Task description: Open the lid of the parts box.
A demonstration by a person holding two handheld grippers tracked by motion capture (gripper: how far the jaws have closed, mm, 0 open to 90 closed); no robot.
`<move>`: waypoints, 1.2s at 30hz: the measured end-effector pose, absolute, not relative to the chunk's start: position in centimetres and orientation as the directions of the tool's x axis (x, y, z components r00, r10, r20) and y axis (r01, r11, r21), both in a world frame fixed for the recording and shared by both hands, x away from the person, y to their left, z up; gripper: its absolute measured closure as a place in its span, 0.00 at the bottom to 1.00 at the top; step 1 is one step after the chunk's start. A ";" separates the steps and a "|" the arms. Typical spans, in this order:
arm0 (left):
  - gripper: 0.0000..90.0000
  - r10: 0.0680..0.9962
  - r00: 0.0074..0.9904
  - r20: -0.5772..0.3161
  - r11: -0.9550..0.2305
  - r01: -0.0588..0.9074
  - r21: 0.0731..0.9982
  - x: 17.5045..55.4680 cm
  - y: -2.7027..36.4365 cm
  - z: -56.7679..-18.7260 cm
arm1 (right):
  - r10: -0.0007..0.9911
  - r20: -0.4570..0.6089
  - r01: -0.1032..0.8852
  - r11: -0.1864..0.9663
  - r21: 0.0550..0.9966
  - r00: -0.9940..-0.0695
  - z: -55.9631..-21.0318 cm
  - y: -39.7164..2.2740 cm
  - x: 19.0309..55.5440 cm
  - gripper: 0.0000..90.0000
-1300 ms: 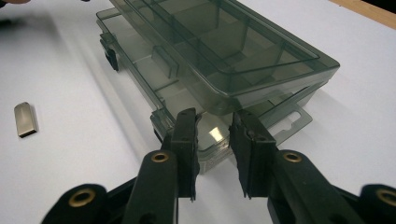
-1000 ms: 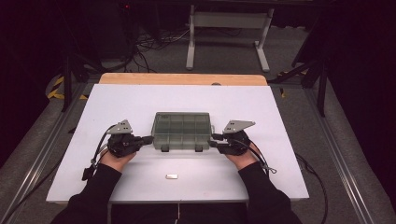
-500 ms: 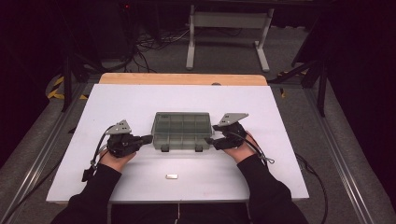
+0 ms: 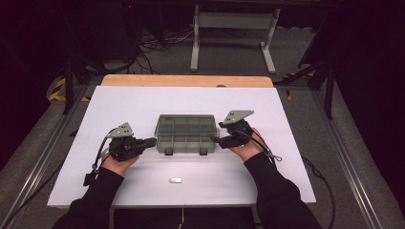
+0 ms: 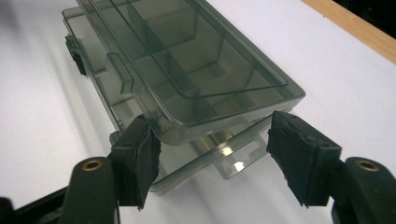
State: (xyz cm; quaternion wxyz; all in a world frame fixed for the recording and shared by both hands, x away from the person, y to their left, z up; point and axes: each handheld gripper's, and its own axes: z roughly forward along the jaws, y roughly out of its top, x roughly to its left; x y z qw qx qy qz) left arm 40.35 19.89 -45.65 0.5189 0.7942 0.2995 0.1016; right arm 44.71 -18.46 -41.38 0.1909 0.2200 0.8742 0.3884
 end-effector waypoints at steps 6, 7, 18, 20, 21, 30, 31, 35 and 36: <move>0.87 0.584 0.799 -0.144 -0.275 0.361 0.891 39.9 20.3 -45.4 | 0.522 -0.179 0.221 0.613 0.759 -0.834 -40.2 -18.4 45.1 0.43; 0.86 0.585 0.798 -0.143 -0.273 0.361 0.892 39.8 20.5 -45.4 | 0.522 -0.182 0.218 0.613 0.760 -0.833 -40.1 -18.4 45.1 0.44; 0.71 0.593 0.798 -0.109 -0.276 0.329 0.903 39.1 21.6 -45.3 | 0.514 -0.174 0.214 0.609 0.764 -0.840 -38.1 -18.3 46.6 0.51; 0.68 0.590 0.800 -0.110 -0.277 0.329 0.903 39.0 21.7 -45.3 | 0.517 -0.169 0.219 0.605 0.765 -0.839 -37.9 -18.3 46.9 0.52; 0.67 0.590 0.800 -0.111 -0.275 0.328 0.904 39.0 21.7 -45.3 | 0.517 -0.169 0.219 0.605 0.766 -0.839 -37.8 -18.3 47.0 0.53; 0.53 0.591 0.801 -0.093 -0.275 0.309 0.910 38.6 22.3 -45.3 | 0.531 -0.154 0.227 0.582 0.781 -0.833 -36.9 -18.3 48.5 0.60; 0.52 0.592 0.800 -0.094 -0.272 0.308 0.911 38.5 22.4 -45.3 | 0.533 -0.156 0.227 0.583 0.780 -0.832 -36.9 -18.3 48.7 0.60; 0.47 0.599 0.797 -0.083 -0.274 0.301 0.913 38.2 22.9 -45.5 | 0.536 -0.169 0.225 0.591 0.775 -0.827 -36.4 -18.0 49.1 0.61; 0.46 0.599 0.796 -0.086 -0.270 0.302 0.914 38.2 23.0 -45.5 | 0.534 -0.179 0.222 0.600 0.768 -0.826 -36.3 -17.9 49.2 0.62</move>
